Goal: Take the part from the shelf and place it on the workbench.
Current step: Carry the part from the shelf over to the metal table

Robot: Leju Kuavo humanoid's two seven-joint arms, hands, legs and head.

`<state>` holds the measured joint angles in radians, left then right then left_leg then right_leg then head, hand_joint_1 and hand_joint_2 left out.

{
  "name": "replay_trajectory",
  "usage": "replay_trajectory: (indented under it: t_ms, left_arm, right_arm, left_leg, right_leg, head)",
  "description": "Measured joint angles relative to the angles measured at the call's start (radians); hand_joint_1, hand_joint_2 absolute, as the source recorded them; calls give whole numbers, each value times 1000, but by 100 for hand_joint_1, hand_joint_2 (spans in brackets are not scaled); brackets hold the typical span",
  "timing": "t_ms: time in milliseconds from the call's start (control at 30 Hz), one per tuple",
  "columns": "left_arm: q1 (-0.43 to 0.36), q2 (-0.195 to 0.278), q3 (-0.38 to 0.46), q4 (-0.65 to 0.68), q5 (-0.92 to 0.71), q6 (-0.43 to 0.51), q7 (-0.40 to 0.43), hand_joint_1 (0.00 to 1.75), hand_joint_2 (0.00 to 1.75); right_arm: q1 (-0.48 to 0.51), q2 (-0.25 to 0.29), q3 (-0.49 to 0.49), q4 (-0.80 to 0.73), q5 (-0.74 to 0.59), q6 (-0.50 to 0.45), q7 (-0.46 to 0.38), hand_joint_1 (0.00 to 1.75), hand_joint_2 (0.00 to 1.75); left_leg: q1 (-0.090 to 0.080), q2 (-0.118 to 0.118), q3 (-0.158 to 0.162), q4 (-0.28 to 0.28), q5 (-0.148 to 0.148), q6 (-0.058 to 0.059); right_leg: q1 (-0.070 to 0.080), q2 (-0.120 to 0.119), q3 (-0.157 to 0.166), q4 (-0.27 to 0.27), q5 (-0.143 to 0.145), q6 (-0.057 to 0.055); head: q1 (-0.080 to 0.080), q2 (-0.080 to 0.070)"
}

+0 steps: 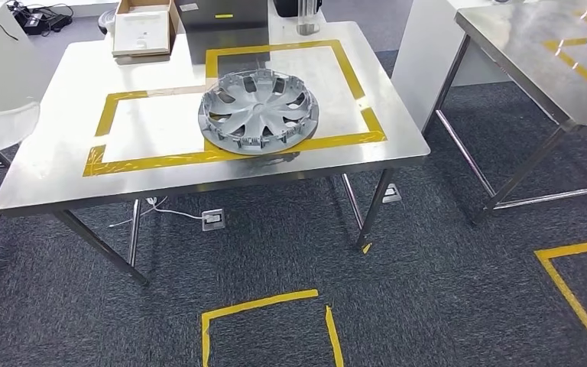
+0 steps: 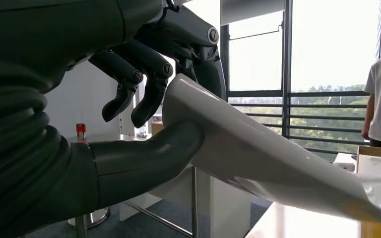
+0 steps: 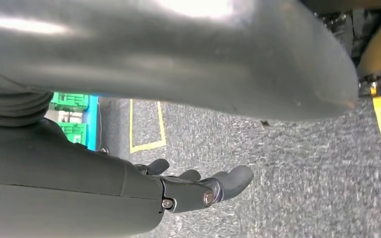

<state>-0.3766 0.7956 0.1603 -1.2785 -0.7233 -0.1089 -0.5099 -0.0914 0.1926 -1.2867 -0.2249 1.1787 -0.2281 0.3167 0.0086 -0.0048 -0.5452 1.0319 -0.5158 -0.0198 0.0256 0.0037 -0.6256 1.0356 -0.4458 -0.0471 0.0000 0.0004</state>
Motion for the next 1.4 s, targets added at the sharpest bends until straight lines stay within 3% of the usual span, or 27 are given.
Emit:
replay_trajectory:
  t_ms: [67,100,200,233,267,333,367,433,500,567,633,700,733,767,800,867,933,1033,1100,1133,1233,1267,1300,1367,1400]
  left_arm:
    - [-3,0,0,4,0,1,-4,155,175]
    - [-6,0,0,6,0,2,-5,155,175]
    - [-11,-5,-2,16,0,4,-5,155,175]
    - [-10,-8,-2,20,-1,4,-5,155,175]
    - [-10,-9,-2,23,-1,4,-5,155,175]
    - [-10,-10,-2,27,-1,5,-5,155,175]
    - [-12,-12,-3,29,-1,5,-6,155,175]
    - [-15,-16,-4,33,-1,6,-5,155,175]
    - [-16,-18,-6,36,-3,6,-5,155,175]
    - [-20,-18,-8,38,-4,6,-5,155,175]
    - [-27,-18,-9,40,-6,8,-5,155,175]
    - [-29,-20,-9,43,-8,12,-4,155,175]
    - [-27,-22,-9,44,-8,15,-4,155,175]
    - [-24,-23,-9,45,-9,17,-4,155,175]
    - [-22,-23,-9,45,-9,19,-4,155,175]
    - [-19,-24,-9,45,-8,23,-4,155,175]
    - [-15,-25,-9,45,-5,26,-5,155,175]
    - [-8,-24,-8,44,-3,27,-5,155,175]
    - [-10,-22,-7,43,-2,27,-6,155,175]
    - [-13,-21,-7,43,-1,27,-6,155,175]
    - [-19,-21,-6,48,1,19,-10,155,175]
    - [-18,-20,-6,52,3,14,-12,155,175]
    - [-19,-18,-6,55,4,10,-14,155,175]
    - [-22,-13,-6,59,8,7,-16,155,175]
    - [-27,-10,-6,61,10,5,-18,155,175]
  right_arm:
    - [1,0,0,0,-1,-1,1,0,0]
    - [1,0,0,0,-2,-2,1,0,0]
    - [0,0,0,0,-5,-1,0,0,0]
    - [1,0,0,0,-5,-1,0,0,0]
    - [2,0,0,0,-6,-1,0,0,0]
    - [3,0,0,0,-6,-1,0,0,0]
    - [2,0,0,0,-6,-2,-1,0,0]
    - [1,-2,0,0,-6,-2,-2,0,0]
    - [0,-2,0,0,-8,-2,-3,0,0]
    - [0,-2,0,0,-9,-3,-3,0,0]
    - [-1,-2,0,0,-8,-2,-3,0,0]
    - [0,-2,0,0,-7,-2,-3,0,0]
    - [1,-2,0,0,-6,-1,-3,0,0]
    - [2,-2,0,0,-6,0,-3,0,0]
    - [3,-2,0,0,-5,1,-3,0,0]
    - [4,-3,0,0,-4,2,-3,0,0]
    - [3,-4,0,0,-3,2,-3,0,0]
    - [3,-3,0,0,-2,1,-3,0,0]
    - [4,-2,0,0,-2,1,1,0,0]
    - [4,-2,0,0,-1,1,2,0,0]
    - [4,0,0,0,0,1,1,0,0]
    - [4,0,0,0,0,1,0,0,0]
    - [5,0,0,0,0,0,0,0,0]
    - [6,0,0,0,0,0,1,0,0]
    - [5,0,0,0,0,-1,0,0,0]
  left_leg:
    - [2,1,-4,17,-11,-10]
    - [4,1,-21,52,-27,-15]
    - [11,1,-119,220,-81,-32]
    - [15,2,-142,247,-76,-37]
    - [19,2,-148,239,-52,-43]
    - [29,3,-114,135,27,-56]
    - [30,2,-89,77,53,-62]
    - [30,0,-63,18,62,-49]
    - [28,-2,-64,18,52,-22]
    - [28,-2,-63,19,47,-7]
    - [26,-1,-57,18,42,5]
    - [20,0,-52,18,35,14]
    - [16,1,-48,18,31,17]
    - [12,0,-43,18,27,19]
    - [8,0,-35,18,22,20]
    - [2,-1,-21,17,12,21]
    - [-1,-2,-14,15,4,17]
    - [-1,-1,-8,5,-3,2]
    - [-5,8,-13,24,-15,-8]
    - [-6,11,-33,59,-29,-12]
    - [2,9,-143,225,-66,-24]
    - [7,9,-166,245,-51,-28]
    - [12,10,-170,228,-19,-32]
    - [22,10,-133,119,62,-46]
    - [24,8,-109,65,83,-46]
  right_leg:
    - [-5,1,17,-20,3,-5]
    - [-9,0,27,-28,3,-7]
    - [-14,0,47,-33,-8,-9]
    - [-16,1,52,-31,-15,-7]
    - [-19,1,58,-29,-21,-3]
    - [-27,3,70,-19,-37,10]
    - [-28,4,72,-12,-46,18]
    - [-25,5,69,-3,-58,32]
    - [-22,4,67,-3,-62,39]
    - [-23,3,60,18,-75,46]
    - [-24,1,10,113,-118,52]
    - [-24,1,-74,254,-163,50]
    - [-23,1,-107,296,-164,47]
    - [-20,1,-122,301,-145,40]
    - [-16,1,-115,264,-106,31]
    - [-3,1,-62,125,-23,5]
    - [5,-2,-21,28,5,-10]
    - [5,-3,0,-3,-3,-9]
    - [-1,-3,31,-29,-2,-10]
    - [-4,-3,47,-40,-3,-10]
    - [-9,-4,75,-45,-22,-11]
    - [-11,-3,85,-44,-32,-9]
    - [-15,-2,94,-40,-42,-6]
    - [-21,-1,109,-30,-66,6]
    - [-21,0,113,-23,-79,14]
  head:
    - [-2,0]
    - [-4,0]
    - [-6,0]
    - [-6,0]
    - [-6,0]
    - [-6,0]
    - [-8,0]
    - [-10,0]
    - [-7,0]
    - [-4,0]
    - [-2,0]
    - [-1,0]
    - [-1,0]
    - [-1,0]
    - [-1,0]
    - [-2,0]
    - [-2,0]
    - [-1,0]
    - [-4,0]
    - [-5,0]
    - [-8,0]
    - [-9,0]
    - [-9,0]
    - [-9,0]
    - [-10,0]
